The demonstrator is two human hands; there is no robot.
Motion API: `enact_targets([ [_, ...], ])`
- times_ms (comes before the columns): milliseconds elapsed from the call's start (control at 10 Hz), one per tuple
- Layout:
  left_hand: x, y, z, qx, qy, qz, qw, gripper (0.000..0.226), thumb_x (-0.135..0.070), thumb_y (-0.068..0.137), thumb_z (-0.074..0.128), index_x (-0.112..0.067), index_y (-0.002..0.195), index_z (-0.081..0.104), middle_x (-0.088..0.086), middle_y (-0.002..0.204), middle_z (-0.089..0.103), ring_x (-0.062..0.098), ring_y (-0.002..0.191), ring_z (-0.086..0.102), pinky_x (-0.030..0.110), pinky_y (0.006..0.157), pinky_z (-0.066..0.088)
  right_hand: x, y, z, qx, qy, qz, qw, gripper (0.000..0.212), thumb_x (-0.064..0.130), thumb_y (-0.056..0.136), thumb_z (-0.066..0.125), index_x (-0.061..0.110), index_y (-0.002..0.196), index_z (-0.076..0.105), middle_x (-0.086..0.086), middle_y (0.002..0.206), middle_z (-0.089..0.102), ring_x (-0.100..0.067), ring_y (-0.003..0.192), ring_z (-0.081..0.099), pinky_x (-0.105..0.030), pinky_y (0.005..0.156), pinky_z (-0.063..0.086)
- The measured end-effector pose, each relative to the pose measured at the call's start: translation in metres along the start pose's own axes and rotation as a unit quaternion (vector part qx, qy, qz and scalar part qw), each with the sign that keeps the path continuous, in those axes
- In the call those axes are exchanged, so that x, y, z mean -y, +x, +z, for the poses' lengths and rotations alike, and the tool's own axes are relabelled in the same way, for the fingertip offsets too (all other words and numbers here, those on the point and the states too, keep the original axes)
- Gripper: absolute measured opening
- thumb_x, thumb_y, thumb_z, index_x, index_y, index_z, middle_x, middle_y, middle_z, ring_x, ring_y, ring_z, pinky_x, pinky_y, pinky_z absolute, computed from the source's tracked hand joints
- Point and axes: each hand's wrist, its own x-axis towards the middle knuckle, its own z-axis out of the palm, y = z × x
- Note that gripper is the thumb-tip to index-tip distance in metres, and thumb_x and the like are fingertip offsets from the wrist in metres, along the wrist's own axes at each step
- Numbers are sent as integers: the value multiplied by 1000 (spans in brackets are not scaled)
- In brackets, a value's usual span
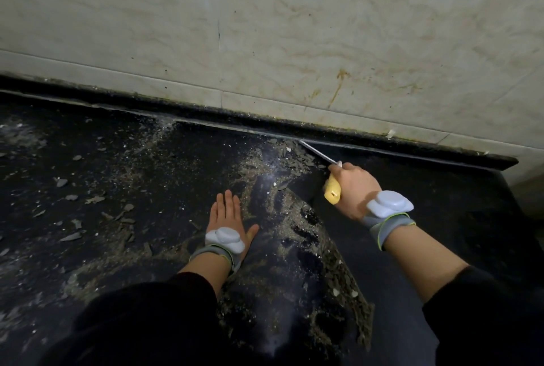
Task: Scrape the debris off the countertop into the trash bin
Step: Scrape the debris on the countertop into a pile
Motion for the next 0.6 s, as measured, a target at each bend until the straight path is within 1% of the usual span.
enact_targets([
  [100,0,-1,-1,-3,1,-1,1000,85,-60,97,15,-1,149,-15,16,158,-18,32,147,-13,40,121,-4,-4,-1,-1,-21,-27,36,999,39,30,85,57,12,120,54,-13,113,58,-34,103,58,-34,75,45],
  [200,-1,-2,-2,-2,1,1,1000,85,-60,97,15,0,149,-16,16,158,-18,33,147,-14,40,121,-4,-1,3,-1,-20,-37,55,998,31,28,85,57,9,109,56,-14,110,58,-34,101,59,-32,70,41],
  [300,-1,-1,-2,2,2,0,1000,85,-60,97,15,0,149,-16,17,158,-18,33,147,-14,40,120,-4,5,6,2,-9,-29,26,999,30,26,85,57,9,109,55,-15,109,58,-35,100,59,-33,71,42],
  [400,0,-1,0,-4,6,0,1000,86,-61,97,15,0,149,-15,17,158,-18,33,147,-13,40,120,-3,5,3,2,3,-11,-43,999,41,26,86,58,12,123,51,-12,112,56,-33,103,57,-34,79,45],
  [500,0,0,0,-1,8,-1,1000,86,-61,97,15,0,149,-15,17,158,-18,33,147,-13,40,121,-3,3,2,-2,-32,-21,-44,998,39,31,89,56,15,124,51,-9,110,57,-31,101,58,-31,72,41],
  [600,-1,1,0,2,5,-1,1000,86,-61,97,15,0,149,-16,17,158,-18,33,146,-14,41,121,-4,8,7,-5,-33,-45,-11,998,39,29,85,58,12,119,52,-12,112,57,-32,102,58,-31,71,39],
])
